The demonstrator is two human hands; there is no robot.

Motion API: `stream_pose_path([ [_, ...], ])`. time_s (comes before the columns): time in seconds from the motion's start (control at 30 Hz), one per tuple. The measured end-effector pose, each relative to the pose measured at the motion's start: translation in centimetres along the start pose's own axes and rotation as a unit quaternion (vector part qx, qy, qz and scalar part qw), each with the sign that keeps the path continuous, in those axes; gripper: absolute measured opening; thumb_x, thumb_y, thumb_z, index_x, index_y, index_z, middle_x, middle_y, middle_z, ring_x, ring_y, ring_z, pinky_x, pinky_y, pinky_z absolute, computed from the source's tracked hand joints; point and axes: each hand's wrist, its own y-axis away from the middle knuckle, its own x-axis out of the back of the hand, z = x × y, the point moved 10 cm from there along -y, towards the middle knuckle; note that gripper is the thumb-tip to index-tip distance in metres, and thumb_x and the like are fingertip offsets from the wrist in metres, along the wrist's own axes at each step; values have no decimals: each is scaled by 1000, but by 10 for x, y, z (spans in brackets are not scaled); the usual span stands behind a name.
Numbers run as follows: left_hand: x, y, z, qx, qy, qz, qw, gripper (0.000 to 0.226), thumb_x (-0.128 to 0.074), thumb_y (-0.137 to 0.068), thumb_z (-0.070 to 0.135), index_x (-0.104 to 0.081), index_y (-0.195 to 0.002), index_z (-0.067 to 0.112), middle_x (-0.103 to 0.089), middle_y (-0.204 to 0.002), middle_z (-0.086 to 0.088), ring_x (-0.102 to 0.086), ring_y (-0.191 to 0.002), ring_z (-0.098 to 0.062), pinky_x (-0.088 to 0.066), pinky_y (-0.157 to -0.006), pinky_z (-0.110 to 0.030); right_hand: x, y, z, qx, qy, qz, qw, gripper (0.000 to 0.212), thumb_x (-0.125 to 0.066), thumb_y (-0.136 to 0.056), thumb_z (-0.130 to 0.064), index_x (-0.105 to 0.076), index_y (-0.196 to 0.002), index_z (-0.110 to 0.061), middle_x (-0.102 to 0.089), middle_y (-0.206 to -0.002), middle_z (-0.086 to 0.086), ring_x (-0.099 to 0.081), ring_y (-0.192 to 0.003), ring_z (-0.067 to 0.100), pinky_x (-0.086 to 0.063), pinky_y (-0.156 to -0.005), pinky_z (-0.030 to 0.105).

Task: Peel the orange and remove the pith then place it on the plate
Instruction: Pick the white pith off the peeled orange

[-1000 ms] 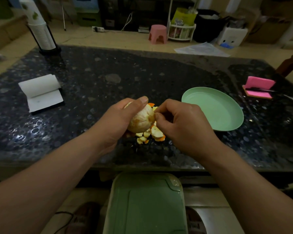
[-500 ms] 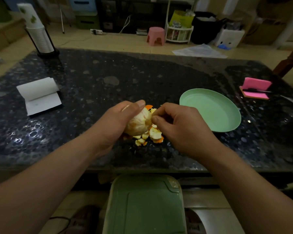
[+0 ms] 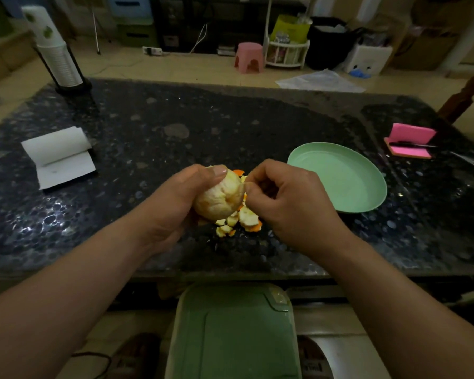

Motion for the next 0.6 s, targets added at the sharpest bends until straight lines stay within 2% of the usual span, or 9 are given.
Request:
stream_pose_path([
  [0.07,1,0,-2,4,4,-6,1000,51,-74,-78,53,-71,-113,16,-74,-95,-5,-66,-82,-20,-44,-62,-31,-2,-2,2,-5,-19,-2,1000,8,-72,-97,-21,-73,-90,-23,-67,-69,-14,-61,-63,3,-44,-56,15],
  [0.17,2,3,-1,7,16,-10,1000,43,-71,-78,49,-75,-108,19,-74,-97,-7,-65,-85,-23,-42,-64,-33,-4,-4,6,-13,-39,-8,999,10,-72,-98,-20,-73,-89,-23,-66,-68,-14,-59,-61,3,-42,-56,15],
  [0.3,1,6,1,12,36,-28,999,26,-71,-76,46,-86,-91,31,-79,-100,-6,-72,-88,-22,-49,-76,-38,-5,-6,16,-34,-50,-15,998,11,-71,-99,-20,-72,-89,-25,-63,-65,-18,-56,-58,2,-39,-54,13],
  [0.37,2,6,0,14,49,-29,998,26,-72,-75,44,-86,-92,31,-80,-105,-7,-74,-90,-22,-50,-84,-43,-7,-8,20,-44,-48,-17,998,11,-71,-99,-21,-72,-89,-25,-63,-65,-18,-55,-57,2,-39,-53,14],
  [0.43,5,5,-3,12,57,-30,998,46,-76,-67,47,-84,-106,23,-79,-113,-12,-75,-96,-26,-48,-90,-48,-9,-9,23,-49,-47,-16,998,12,-70,-99,-21,-71,-88,-25,-63,-65,-15,-54,-56,3,-38,-52,14],
  [0.5,6,5,-5,15,67,-44,997,73,-75,-64,49,-72,-127,12,-77,-121,-15,-74,-102,-28,-55,-89,-45,-11,-11,26,-53,-43,-12,998,12,-70,-99,-21,-70,-88,-25,-64,-66,-13,-55,-58,3,-39,-53,14],
  [0.6,3,7,-3,20,85,-70,994,82,-71,-66,49,-64,-137,8,-75,-124,-16,-73,-103,-28,-58,-80,-39,-13,-15,42,-75,-10,-6,997,10,-69,-100,-23,-71,-91,-22,-67,-73,-10,-58,-64,5,-46,-59,22],
])
